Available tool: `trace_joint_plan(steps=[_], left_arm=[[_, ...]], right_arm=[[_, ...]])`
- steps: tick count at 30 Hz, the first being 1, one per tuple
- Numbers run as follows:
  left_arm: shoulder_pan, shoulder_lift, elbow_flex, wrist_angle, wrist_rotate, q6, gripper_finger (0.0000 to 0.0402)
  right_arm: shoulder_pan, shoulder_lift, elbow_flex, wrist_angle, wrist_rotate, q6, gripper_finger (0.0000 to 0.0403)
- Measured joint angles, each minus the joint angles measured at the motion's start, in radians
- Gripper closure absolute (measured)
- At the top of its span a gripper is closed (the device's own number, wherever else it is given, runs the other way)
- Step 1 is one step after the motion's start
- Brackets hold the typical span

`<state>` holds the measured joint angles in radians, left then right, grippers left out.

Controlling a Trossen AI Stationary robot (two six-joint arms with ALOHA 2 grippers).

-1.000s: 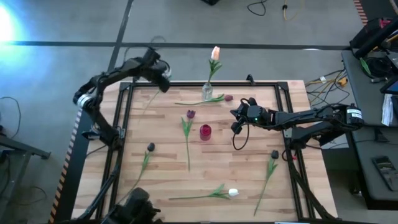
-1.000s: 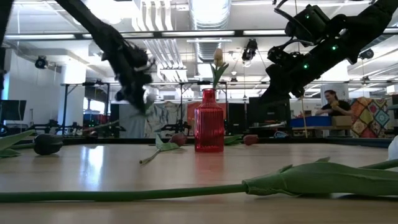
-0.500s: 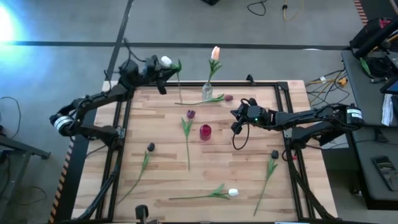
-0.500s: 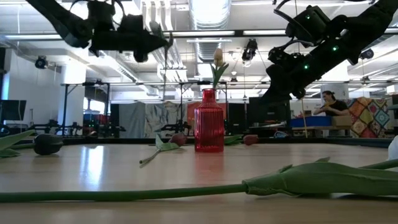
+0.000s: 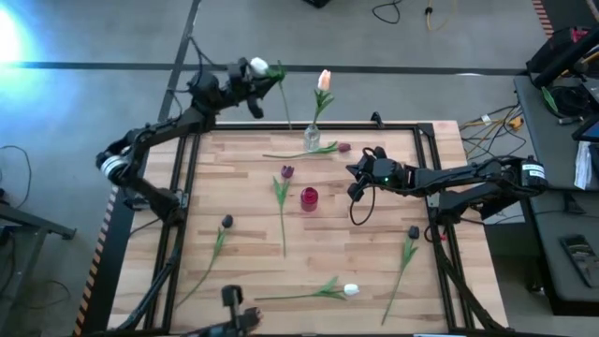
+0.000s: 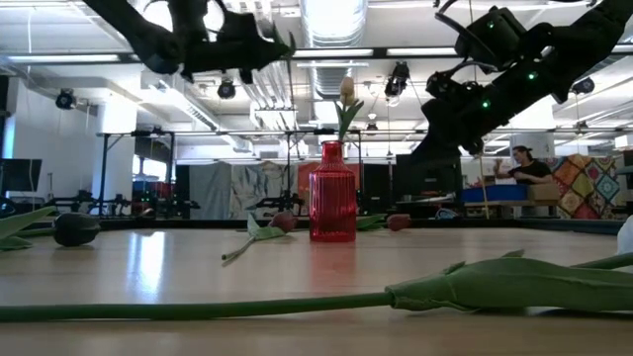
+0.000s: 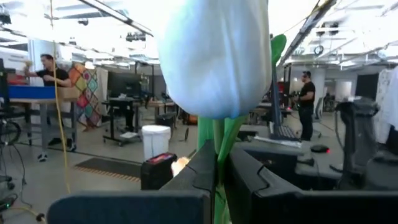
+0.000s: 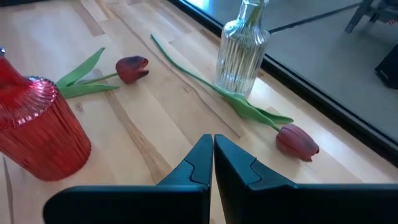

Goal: Sort flowers into vase by color
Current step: Put the top white flower into the transparent vase

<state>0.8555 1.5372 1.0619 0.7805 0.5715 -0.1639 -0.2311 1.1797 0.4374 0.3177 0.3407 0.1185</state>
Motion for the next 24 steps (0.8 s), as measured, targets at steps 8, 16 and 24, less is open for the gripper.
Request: trace_joint_plan(steps=[8,16,24], left_arm=[[-0.004,0.145,0.129,0.002,0.055,0.024,0.0401],[-0.016,0.164,0.196,0.011,0.117,0.024,0.0401],[-0.035,0.172,0.220,0.011,0.129,0.082,0.0401]], right_arm=[[0.000,0.000,0.000,0.013,0.000,-0.009,0.0394],[0.000,0.000,0.000,0.013,0.000,-0.006,0.0394],[0.000,0.000,0.000,0.014,0.000,-0.004,0.0394]])
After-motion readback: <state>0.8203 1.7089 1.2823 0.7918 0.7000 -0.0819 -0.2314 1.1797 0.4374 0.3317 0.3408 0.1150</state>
